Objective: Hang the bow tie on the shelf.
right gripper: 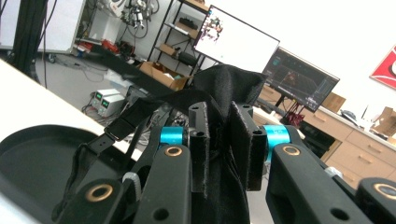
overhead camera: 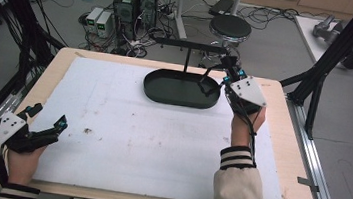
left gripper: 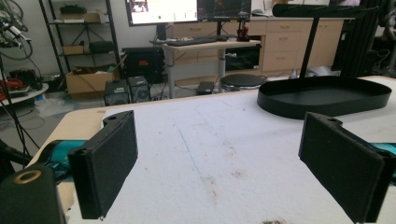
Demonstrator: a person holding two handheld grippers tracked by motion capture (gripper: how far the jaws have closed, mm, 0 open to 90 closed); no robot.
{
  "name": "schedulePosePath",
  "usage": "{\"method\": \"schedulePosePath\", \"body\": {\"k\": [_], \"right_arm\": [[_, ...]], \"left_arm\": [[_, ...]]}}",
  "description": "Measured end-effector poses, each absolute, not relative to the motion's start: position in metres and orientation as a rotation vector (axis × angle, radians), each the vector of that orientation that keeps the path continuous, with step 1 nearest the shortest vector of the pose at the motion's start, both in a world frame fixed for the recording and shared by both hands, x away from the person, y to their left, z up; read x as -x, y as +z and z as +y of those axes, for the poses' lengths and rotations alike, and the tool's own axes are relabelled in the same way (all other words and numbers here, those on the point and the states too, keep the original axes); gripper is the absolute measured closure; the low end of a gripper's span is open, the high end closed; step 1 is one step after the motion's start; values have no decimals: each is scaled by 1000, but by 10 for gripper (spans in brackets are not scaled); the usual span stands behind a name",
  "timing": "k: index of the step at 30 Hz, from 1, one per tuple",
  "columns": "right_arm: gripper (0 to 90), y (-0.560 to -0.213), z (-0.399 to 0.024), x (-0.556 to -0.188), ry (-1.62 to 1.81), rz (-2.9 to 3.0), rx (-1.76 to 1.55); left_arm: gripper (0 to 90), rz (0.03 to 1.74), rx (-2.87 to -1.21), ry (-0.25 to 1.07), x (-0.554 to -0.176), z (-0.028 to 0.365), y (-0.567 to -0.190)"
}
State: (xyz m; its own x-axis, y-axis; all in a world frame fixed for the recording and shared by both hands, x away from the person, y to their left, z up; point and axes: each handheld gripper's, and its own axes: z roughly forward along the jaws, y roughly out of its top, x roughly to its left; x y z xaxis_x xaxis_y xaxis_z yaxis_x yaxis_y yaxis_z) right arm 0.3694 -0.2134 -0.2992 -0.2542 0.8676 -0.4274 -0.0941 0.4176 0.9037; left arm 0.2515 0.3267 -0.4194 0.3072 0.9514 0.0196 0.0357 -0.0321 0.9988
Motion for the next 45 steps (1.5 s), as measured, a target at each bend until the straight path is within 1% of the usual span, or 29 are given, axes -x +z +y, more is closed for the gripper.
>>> {"method": "schedulePosePath", "body": {"k": [5,11,12,14,17,20,27,38,45], "right_arm": [[778,-291,-214,-382,1109,1521,-733],[778,-286,-210,-406,1096,1533,-745],[778,-286,-210,-406,1096,1533,-745],[778,-286,-210,-419,1079,1541,-759],[778,-287,-210,-427,1073,1541,-770],[778,-289,-211,-442,1058,1541,-784],[778,-297,-211,-464,1039,1531,-815],[777,-317,-213,-484,952,1538,-860],[769,-322,-215,-488,928,1548,-883]], "left_arm": [[121,991,-1381,974,-251,328,-419],[121,994,-1384,969,-250,329,-420],[121,996,-1385,969,-250,329,-420],[120,998,-1382,971,-250,330,-420],[121,1000,-1378,971,-250,331,-420],[121,1007,-1373,969,-249,333,-421],[120,1014,-1363,971,-246,337,-420],[121,1007,-1360,971,-245,335,-420],[121,1012,-1349,968,-245,337,-420]]}}
